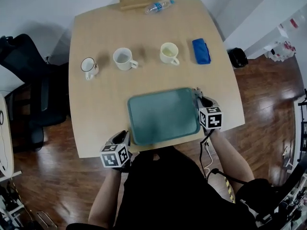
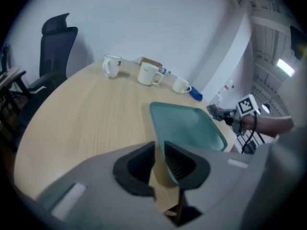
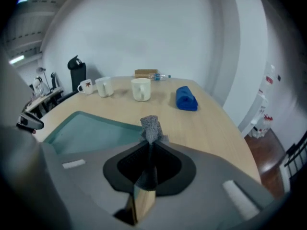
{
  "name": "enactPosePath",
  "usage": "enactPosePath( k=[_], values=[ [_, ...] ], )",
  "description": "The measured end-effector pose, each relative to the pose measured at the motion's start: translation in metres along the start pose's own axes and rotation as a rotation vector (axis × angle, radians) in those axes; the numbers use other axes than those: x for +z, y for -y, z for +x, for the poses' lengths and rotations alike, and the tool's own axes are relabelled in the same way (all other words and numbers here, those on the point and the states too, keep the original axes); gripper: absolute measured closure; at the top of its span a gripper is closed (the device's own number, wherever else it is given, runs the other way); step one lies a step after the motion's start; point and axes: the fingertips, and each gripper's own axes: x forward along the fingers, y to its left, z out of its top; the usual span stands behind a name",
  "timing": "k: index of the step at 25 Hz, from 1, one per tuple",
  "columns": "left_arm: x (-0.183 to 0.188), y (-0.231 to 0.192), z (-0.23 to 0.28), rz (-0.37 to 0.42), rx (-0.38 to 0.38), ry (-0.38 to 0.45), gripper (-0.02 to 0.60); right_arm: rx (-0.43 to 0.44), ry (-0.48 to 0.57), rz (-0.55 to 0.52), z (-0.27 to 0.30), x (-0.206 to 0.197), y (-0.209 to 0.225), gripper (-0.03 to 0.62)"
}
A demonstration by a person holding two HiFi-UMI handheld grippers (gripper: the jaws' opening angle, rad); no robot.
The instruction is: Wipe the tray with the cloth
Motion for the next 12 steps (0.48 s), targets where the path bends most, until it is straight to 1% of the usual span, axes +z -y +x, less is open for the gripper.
enactPosePath(
  k=[2, 4, 5, 6, 7, 8, 10, 12],
  values=[
    [-0.013, 0.007, 0.009, 0.021, -0.018, -0.056, 0.46, -0.076, -0.064, -0.137, 0.019, 0.009, -0.01, 0.56],
    [-0.025, 0.015, 0.015, 0.053, -0.036, -0.114, 0.456, -0.138, -0.13, -0.236, 0.032, 0.014, -0.021, 0.56],
    [-0.03, 0.018, 0.019, 0.079, -0.039, -0.146, 0.456, -0.143, -0.151, -0.254, 0.038, 0.015, -0.029, 0.56],
    [-0.036, 0.018, 0.022, 0.107, -0.039, -0.174, 0.463, -0.134, -0.16, -0.258, 0.042, 0.016, -0.039, 0.56],
    [-0.039, 0.018, 0.025, 0.131, -0.041, -0.192, 0.494, -0.115, -0.159, -0.256, 0.046, 0.019, -0.052, 0.56],
    [-0.042, 0.019, 0.027, 0.143, -0.048, -0.2, 0.506, -0.087, -0.154, -0.251, 0.05, 0.022, -0.068, 0.56],
    [-0.044, 0.019, 0.029, 0.128, -0.071, -0.197, 0.531, -0.02, -0.142, -0.244, 0.056, 0.028, -0.103, 0.56],
    [-0.044, 0.019, 0.029, 0.083, -0.094, -0.188, 0.532, 0.05, -0.134, -0.246, 0.062, 0.034, -0.142, 0.56]
  ],
)
